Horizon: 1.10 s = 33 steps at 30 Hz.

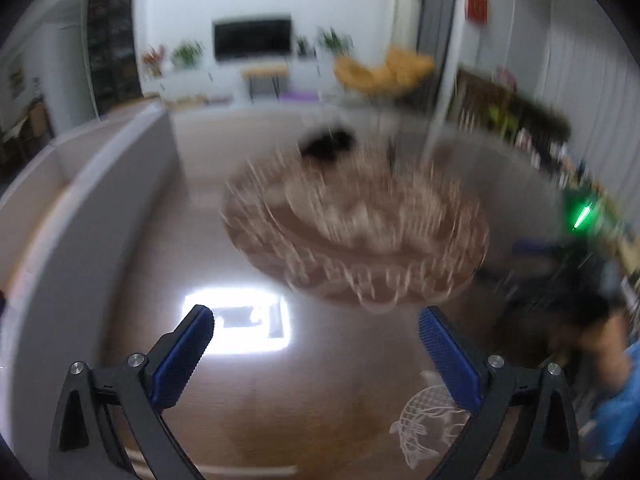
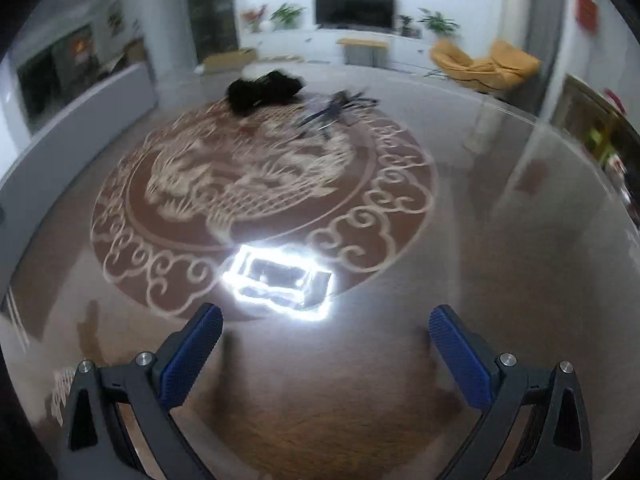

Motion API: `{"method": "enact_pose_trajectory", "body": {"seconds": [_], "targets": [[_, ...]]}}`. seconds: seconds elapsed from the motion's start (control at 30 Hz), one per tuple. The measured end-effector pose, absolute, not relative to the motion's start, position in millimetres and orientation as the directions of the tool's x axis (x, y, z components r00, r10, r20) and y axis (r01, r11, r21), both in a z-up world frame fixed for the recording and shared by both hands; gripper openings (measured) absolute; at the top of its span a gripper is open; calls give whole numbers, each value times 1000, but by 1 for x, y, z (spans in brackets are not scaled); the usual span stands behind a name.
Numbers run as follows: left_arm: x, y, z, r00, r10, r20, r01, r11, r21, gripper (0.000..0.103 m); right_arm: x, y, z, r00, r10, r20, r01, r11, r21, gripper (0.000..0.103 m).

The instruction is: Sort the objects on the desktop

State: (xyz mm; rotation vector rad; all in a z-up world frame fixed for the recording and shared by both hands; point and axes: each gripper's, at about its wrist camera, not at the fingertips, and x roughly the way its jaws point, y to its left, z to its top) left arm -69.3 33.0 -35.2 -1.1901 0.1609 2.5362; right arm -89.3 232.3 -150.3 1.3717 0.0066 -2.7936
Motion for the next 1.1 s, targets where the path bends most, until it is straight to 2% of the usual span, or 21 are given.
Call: {"method": "enact_pose_trajectory", "body": {"seconds": [0.1,0.27,0.47,0.57,1.1], "targets": [[-87,51,-63,-564,180,-806,-316,-949,10,103,-95,230,-153,-583,1,-813,18,-1000,-14,103],[-113,61,-73,-545,197,-815,-280,-959,-45,103,-94,231,-153,-582,3,-813,14,-1000,-13,103],[-135,76,-81,-547,129,-827,-304,-951,52,103,-94,231,-153,-582,3,-813,14,-1000,-13,103],[-135,73,-84,-548,174,-818,-306,-952,3,103,-94,231,-153,-582,3,-813,14,-1000,-14,103],[-137,71,-85,-547,187,-816,-319,-948,-3,103,-95,231,-153,-582,3,-813,13,-1000,-13,103]]}}
